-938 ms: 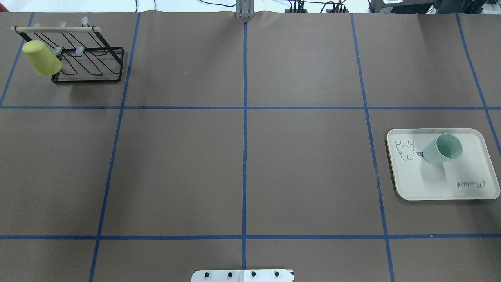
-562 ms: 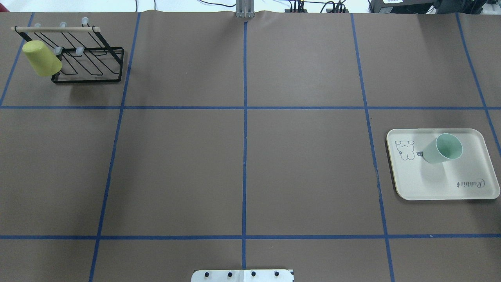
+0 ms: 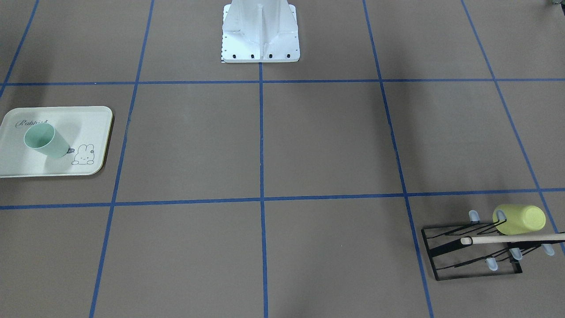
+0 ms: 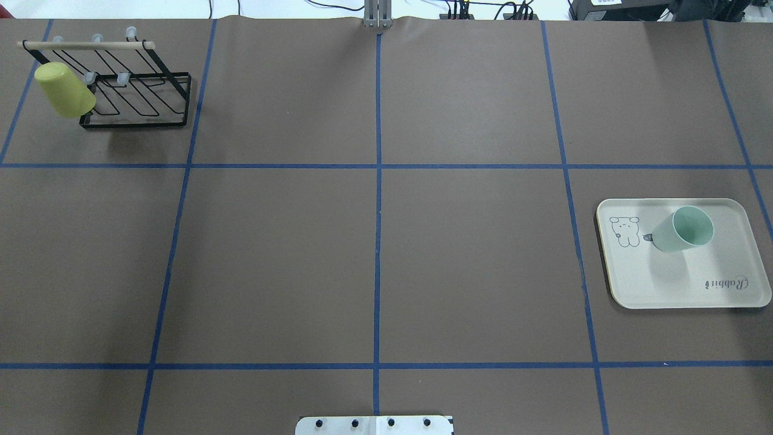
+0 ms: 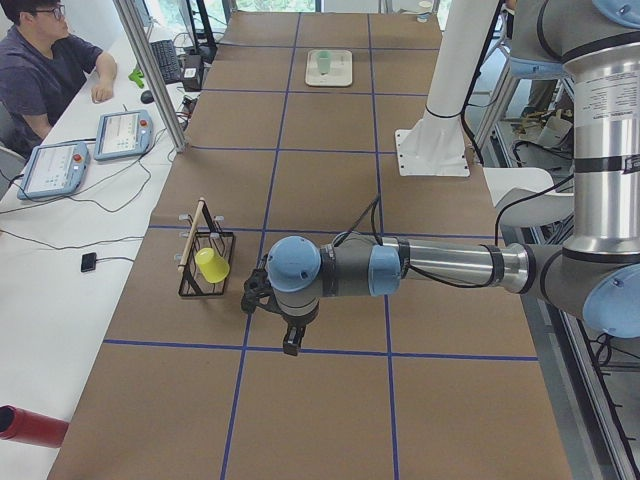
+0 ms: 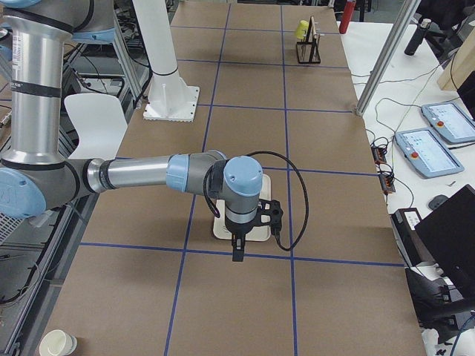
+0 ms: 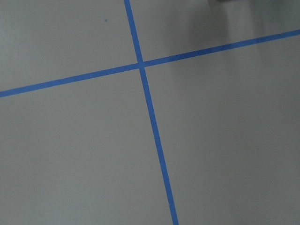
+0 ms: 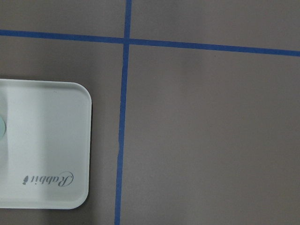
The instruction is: Left arm grabs green cup and hands to right arm on tray
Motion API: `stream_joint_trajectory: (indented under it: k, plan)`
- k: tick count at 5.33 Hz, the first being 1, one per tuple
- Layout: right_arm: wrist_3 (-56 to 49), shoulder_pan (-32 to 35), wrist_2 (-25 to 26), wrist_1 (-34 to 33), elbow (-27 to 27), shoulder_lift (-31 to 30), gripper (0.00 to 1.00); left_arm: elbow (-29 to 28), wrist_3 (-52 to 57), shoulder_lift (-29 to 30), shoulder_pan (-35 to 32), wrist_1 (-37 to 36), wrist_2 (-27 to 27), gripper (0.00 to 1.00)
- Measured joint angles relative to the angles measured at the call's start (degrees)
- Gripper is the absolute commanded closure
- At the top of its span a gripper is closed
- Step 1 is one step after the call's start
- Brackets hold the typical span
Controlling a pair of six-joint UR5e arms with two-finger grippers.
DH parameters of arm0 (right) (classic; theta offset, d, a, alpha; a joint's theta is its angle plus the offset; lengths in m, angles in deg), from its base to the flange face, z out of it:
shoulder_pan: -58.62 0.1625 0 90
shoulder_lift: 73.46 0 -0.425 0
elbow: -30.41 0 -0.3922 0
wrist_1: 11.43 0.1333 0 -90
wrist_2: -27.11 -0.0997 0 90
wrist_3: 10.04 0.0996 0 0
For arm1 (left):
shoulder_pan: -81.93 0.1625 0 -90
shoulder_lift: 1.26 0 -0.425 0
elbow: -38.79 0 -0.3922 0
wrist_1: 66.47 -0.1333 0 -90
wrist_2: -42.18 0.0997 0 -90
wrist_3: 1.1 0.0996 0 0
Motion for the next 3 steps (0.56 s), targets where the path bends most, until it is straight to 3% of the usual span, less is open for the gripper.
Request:
stream_joint_trajectory:
  k: [3]
  plan:
    - [0.3, 0.0, -0.1, 0.0, 0.1, 0.0, 0.00, 0.9, -8.1, -1.0, -0.6, 0.5, 6.7, 0.00]
